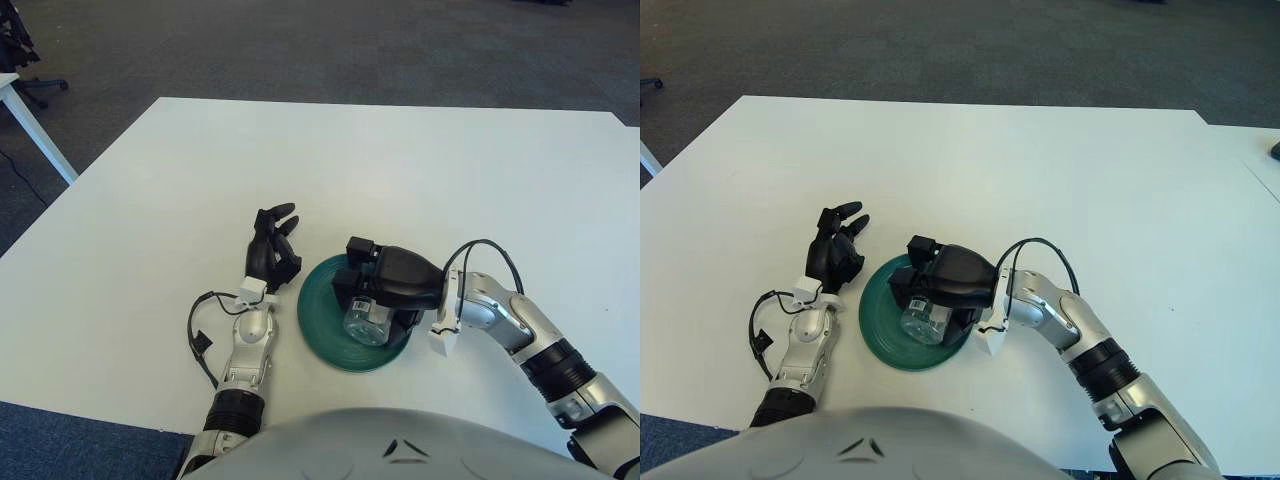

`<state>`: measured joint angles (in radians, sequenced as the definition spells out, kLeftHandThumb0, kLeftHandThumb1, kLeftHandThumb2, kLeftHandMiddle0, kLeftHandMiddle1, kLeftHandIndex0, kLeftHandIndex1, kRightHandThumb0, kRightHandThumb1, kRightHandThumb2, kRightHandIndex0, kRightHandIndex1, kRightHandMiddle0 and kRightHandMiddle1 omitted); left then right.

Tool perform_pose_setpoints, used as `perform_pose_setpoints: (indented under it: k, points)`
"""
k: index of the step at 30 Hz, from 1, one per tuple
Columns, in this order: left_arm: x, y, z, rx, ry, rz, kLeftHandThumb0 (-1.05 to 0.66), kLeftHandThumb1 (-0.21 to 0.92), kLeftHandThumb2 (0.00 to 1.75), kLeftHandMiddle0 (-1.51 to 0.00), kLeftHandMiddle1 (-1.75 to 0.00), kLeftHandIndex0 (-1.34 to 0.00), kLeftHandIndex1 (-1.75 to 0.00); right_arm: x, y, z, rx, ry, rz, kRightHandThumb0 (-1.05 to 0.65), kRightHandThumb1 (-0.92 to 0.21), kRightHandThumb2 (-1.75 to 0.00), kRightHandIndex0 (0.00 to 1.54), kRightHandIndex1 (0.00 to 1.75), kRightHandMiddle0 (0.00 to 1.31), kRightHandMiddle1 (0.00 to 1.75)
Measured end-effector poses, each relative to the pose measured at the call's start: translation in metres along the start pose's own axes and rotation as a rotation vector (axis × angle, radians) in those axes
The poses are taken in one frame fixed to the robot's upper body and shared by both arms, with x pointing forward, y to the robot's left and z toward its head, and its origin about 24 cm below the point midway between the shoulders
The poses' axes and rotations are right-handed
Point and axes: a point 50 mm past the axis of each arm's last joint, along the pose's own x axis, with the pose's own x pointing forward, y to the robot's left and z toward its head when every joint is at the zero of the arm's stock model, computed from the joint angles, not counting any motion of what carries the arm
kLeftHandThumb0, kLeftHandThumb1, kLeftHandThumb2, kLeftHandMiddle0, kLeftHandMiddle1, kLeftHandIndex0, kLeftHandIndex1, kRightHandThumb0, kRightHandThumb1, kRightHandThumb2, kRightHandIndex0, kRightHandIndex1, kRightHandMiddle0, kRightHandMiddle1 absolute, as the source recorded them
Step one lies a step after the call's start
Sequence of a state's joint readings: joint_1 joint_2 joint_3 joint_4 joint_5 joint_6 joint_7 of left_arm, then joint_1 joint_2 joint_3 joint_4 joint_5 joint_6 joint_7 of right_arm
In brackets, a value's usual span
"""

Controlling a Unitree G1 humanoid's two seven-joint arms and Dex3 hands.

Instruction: Put the bottle into the plate.

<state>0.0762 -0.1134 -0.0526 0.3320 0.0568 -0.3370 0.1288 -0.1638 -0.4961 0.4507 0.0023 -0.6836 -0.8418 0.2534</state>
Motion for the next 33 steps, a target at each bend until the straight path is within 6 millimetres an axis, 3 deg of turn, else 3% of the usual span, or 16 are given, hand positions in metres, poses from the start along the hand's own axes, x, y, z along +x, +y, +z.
perform_pose_setpoints:
  k: [19, 23, 25, 26, 27, 29, 30, 32, 33]
  points:
    - [0.001, -0.006, 0.000, 0.005, 0.000, 0.008, -0.82, 0.92, 1.04, -0.47, -0.46, -0.14, -1.08, -0.003, 0.012, 0.001, -0.041, -0.023, -0.054, -0.50, -0.27, -1.37, 1.32, 1.75, 0.65, 1.75]
    - [0.002, -0.008, 0.000, 0.005, -0.002, 0.002, -0.83, 0.92, 1.04, -0.45, -0.44, -0.13, -1.08, -0.004, 0.013, 0.000, -0.041, -0.017, -0.073, -0.49, -0.29, -1.35, 1.27, 1.75, 0.64, 1.75]
    - [0.003, -0.009, 0.000, 0.005, -0.004, -0.002, -0.84, 0.92, 1.04, -0.44, -0.43, -0.12, -1.07, -0.004, 0.014, 0.000, -0.050, -0.014, -0.077, -0.46, -0.41, -1.19, 1.06, 1.75, 0.54, 1.75]
    - [0.003, -0.009, 0.000, 0.005, -0.004, -0.003, -0.84, 0.92, 1.04, -0.43, -0.43, -0.11, -1.07, -0.004, 0.014, 0.000, -0.054, -0.013, -0.078, -0.59, -0.59, -1.03, 0.73, 1.69, 0.41, 1.73]
    - [0.003, -0.009, 0.000, 0.005, -0.004, -0.004, -0.85, 0.92, 1.04, -0.42, -0.42, -0.11, -1.07, -0.004, 0.014, 0.000, -0.058, -0.014, -0.077, -0.64, -0.66, -0.98, 0.61, 1.67, 0.36, 1.72]
    - [0.003, -0.010, 0.000, 0.003, -0.004, -0.005, -0.85, 0.92, 1.04, -0.41, -0.41, -0.10, -1.06, -0.004, 0.014, -0.001, -0.067, -0.015, -0.063, -0.80, -0.81, -0.89, 0.34, 1.22, 0.15, 1.53]
    - [0.003, -0.010, 0.000, 0.003, -0.003, -0.005, -0.85, 0.92, 1.04, -0.41, -0.41, -0.10, -1.06, -0.004, 0.014, -0.001, -0.072, -0.013, -0.051, -0.84, -0.84, -0.90, 0.29, 1.08, 0.12, 1.38]
    - [0.004, -0.010, 0.000, 0.002, -0.003, -0.006, -0.84, 0.92, 1.05, -0.40, -0.40, -0.08, -1.05, -0.004, 0.014, -0.002, -0.093, -0.012, -0.010, -0.93, -0.89, -0.94, 0.25, 0.57, 0.05, 0.93]
    - [0.004, -0.010, 0.000, 0.002, -0.003, -0.006, -0.84, 0.92, 1.05, -0.40, -0.40, -0.08, -1.05, -0.005, 0.013, -0.003, -0.107, -0.011, 0.013, -0.96, -0.90, -0.95, 0.25, 0.41, 0.03, 0.81]
